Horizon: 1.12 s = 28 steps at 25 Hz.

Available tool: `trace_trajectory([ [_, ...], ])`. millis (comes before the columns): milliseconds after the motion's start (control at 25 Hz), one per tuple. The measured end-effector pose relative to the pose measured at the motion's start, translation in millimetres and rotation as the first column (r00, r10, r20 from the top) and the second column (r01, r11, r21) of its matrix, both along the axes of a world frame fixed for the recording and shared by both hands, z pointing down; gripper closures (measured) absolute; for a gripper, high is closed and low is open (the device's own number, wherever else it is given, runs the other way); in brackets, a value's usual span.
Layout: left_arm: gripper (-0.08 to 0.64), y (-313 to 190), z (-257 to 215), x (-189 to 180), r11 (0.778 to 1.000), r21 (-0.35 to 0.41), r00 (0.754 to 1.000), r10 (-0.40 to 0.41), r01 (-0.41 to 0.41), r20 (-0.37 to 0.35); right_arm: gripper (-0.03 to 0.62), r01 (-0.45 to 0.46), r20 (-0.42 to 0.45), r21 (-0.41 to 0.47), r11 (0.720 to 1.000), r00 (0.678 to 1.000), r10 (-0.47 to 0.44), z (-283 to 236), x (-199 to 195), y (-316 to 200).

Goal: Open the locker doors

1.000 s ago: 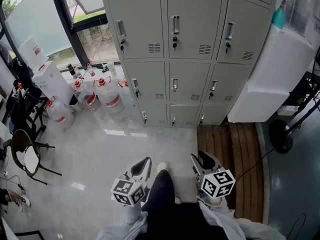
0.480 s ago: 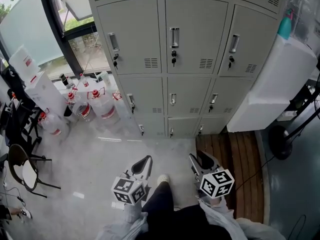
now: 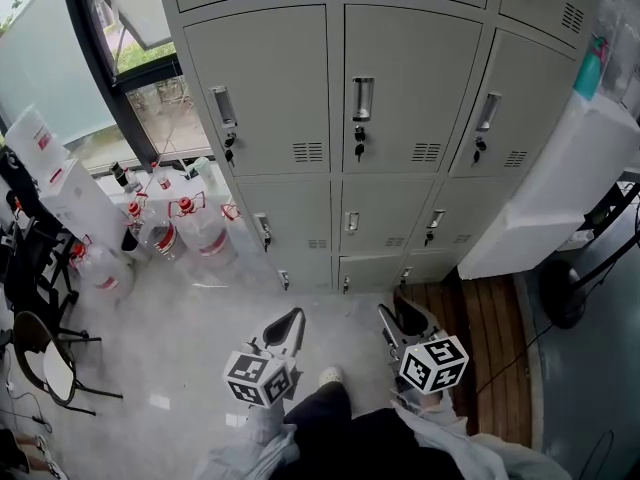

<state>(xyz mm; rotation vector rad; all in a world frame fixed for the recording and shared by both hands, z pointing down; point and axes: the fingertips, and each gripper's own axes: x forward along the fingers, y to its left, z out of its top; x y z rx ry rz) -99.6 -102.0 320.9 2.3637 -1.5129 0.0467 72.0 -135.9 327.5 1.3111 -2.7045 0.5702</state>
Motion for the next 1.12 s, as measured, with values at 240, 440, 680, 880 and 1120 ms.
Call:
trace_trajectory([
  [240,0.549,-36.6,-0.1,-19.4,1.000,0.004,1.000,0.011,-0.011,0.000,0.456,-0.004,0.003,-0.001,1.000,1.000,0.004,1.7,-21.6,-31.9],
  [440,0.549,-64.3,1.9,-31.2,1.000,0.010,1.000,0.024,-0.024,0.002,0.456,-0.020,0.005,0.002,1.000,1.000,0.020,4.3,-31.8,-58.3],
  [680,0.549,-97.5,5.5,-37.7,0.998,0.004,0.998,0.056,-0.056,0.006,0.456,-0.052,0.010,-0.008,0.999,0.999,0.052,10.7,-36.9,-86.1],
  [880,0.549,-118.1,12.9,-39.6,0.996,0.002,0.996,0.089,-0.089,0.016,0.456,-0.086,0.005,-0.041,0.995,0.996,0.087,27.6,-36.7,-102.1],
  [1120,0.549,-133.6,28.7,-47.2,0.996,-0.024,0.997,0.080,-0.080,-0.013,0.456,-0.076,-0.014,-0.068,0.995,0.997,0.075,46.1,-43.5,-116.9],
])
